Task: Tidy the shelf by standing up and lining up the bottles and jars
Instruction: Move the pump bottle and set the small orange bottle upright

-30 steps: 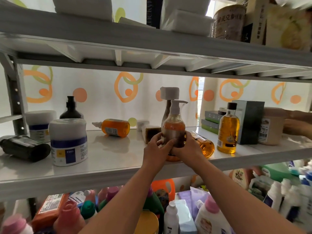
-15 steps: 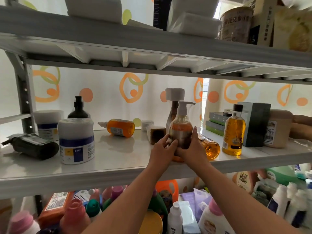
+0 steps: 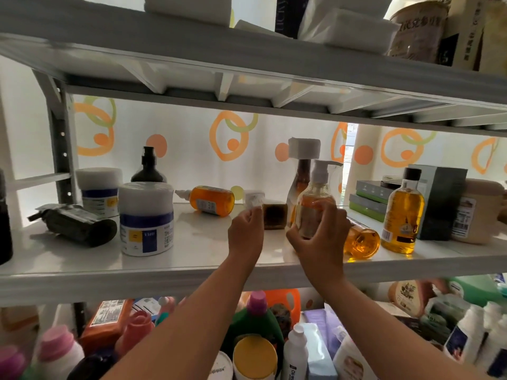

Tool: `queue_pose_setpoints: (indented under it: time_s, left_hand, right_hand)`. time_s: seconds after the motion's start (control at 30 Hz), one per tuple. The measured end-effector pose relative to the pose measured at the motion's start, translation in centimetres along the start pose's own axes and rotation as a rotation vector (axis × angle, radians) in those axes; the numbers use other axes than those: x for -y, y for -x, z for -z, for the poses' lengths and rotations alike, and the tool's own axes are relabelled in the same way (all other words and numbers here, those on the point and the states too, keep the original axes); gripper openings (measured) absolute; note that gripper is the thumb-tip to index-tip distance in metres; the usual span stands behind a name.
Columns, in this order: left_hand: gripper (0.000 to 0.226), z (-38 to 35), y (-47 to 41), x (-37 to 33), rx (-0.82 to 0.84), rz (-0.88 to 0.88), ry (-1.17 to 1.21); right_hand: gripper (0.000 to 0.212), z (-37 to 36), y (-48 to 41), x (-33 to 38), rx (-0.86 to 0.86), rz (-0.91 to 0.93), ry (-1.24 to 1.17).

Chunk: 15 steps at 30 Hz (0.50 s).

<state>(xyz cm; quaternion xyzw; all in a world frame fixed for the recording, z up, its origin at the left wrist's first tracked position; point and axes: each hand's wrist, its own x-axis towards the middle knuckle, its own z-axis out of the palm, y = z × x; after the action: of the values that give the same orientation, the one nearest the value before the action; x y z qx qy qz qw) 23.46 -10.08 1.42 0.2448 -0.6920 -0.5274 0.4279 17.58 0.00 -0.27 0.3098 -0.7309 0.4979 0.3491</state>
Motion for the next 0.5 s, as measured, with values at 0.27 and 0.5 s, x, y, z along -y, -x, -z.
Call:
queue_pose_setpoints:
  time_s: [0.27,0.5]
  left_hand:
    - [0.034,3.0,-2.8,0.9,-0.12,0.026,-0.078]
    - [0.024,4.3,-5.0,1.6,-0.151,0.116,-0.032]
  right_hand:
    - [0.033,-4.0,0.4,2.0,0.161,0.165,-0.078]
    - [0.039,-8.3,-1.8,4.1,0.302,0.006,-0.191]
